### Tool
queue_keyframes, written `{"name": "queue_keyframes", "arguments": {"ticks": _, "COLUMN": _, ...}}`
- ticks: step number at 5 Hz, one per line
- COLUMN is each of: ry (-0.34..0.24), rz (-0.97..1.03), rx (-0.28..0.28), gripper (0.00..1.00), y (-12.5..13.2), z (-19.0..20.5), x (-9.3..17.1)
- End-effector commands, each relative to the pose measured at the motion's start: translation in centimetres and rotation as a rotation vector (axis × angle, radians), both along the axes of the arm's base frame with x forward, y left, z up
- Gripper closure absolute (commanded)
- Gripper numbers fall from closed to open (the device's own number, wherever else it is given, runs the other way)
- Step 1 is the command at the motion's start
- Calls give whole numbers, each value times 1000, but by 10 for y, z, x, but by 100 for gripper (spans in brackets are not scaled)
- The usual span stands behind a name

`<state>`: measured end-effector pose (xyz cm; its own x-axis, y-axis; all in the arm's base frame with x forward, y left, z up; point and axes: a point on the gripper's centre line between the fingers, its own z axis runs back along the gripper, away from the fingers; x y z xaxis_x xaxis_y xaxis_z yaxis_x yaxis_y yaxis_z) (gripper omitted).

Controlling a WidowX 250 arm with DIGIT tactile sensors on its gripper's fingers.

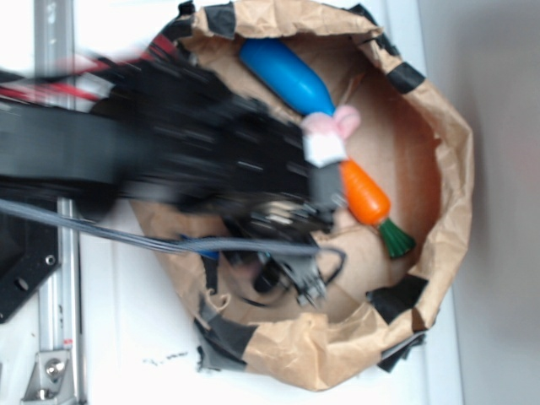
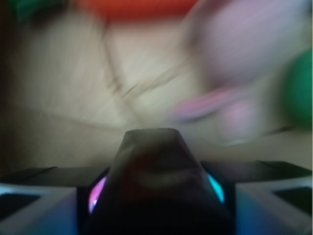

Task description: Grab the black box.

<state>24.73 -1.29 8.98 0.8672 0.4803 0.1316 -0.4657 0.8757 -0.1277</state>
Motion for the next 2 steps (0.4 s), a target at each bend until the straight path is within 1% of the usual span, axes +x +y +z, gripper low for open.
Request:
{"name": "queue_keyframes", "arguments": {"ticks": 1, "ry": -220, "rz": -128, "rx": 48, "gripper": 100, "y": 53, "z": 70, "x": -3}}
{"name": "queue_keyframes", "arguments": {"ticks": 2, "ry": -161, "rz": -175, "rx": 64, "gripper": 100, "y": 42, "z": 69, "x": 7}}
